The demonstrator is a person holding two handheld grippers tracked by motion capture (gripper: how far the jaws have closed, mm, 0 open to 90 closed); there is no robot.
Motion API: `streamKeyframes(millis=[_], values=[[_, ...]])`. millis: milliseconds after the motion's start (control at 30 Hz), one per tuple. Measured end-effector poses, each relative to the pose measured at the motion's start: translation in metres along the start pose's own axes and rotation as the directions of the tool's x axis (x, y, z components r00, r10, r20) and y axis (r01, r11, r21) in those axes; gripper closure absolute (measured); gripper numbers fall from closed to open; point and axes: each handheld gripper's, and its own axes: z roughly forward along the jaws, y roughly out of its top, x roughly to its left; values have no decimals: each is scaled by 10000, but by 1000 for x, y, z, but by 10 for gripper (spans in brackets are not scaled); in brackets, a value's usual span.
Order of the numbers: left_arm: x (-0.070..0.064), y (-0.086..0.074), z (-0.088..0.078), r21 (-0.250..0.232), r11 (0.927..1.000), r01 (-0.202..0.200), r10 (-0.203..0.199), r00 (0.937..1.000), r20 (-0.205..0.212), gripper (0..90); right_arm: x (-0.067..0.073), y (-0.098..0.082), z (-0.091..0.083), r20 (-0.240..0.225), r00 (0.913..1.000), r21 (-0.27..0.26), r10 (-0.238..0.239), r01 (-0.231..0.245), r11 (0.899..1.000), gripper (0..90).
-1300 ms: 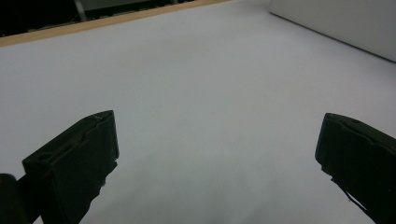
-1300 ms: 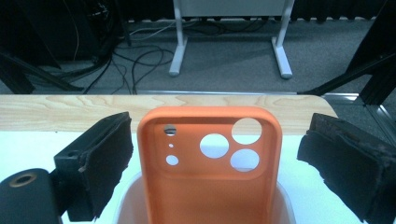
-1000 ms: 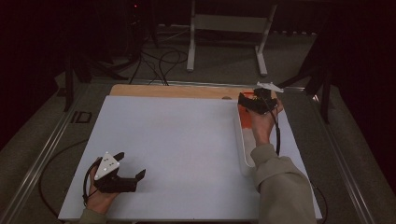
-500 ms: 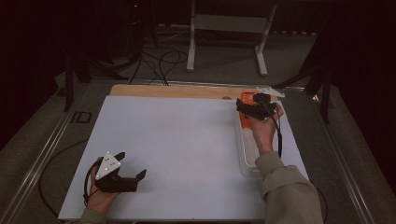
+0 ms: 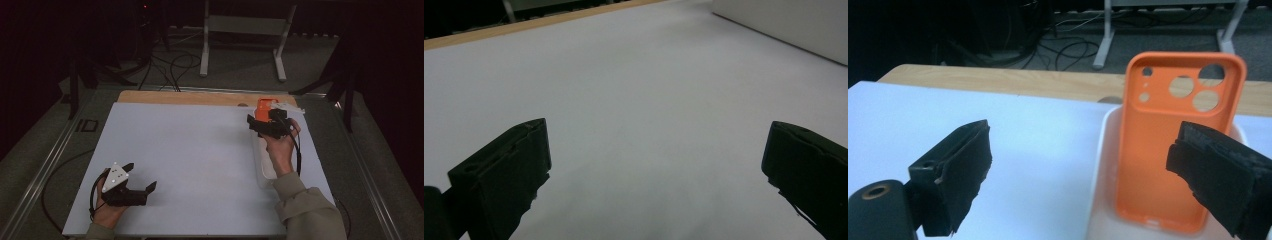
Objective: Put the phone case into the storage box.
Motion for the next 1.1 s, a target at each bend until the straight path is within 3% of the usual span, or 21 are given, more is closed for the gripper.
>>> streamKeyframes(millis=[233, 433, 600, 733, 933, 1100], values=[[-1, 0, 1, 17, 10000, -20, 20, 10000, 7, 5, 5, -9, -18, -571, 9982, -42, -183, 181, 9998, 84], [-1, 0, 1, 9, 10000, -6, 6, 10000, 12, 5, 11, -17, -32, -714, 9941, -30, -813, 813, 9967, 84], [-1, 0, 2, 45, 10000, -8, 8, 10000, 31, 5, 13, -24, -43, -1037, 9923, -161, -675, 662, 9977, 86], [-2, 0, 2, 68, 10000, -7, 7, 10000, 48, 5, 18, -32, -50, -1045, 9899, -257, -960, 938, 9953, 88], [-1, 0, 1, 55, 10000, -5, 4, 10000, 59, 5, 27, -45, -60, -1485, 9775, -316, -1501, 1470, 9886, 88], [0, 1, 1, -34, 10000, 74, -74, 9999, 82, 5, 30, -58, -71, -1584, 9687, -577, -1910, 1841, 9812, 88]])
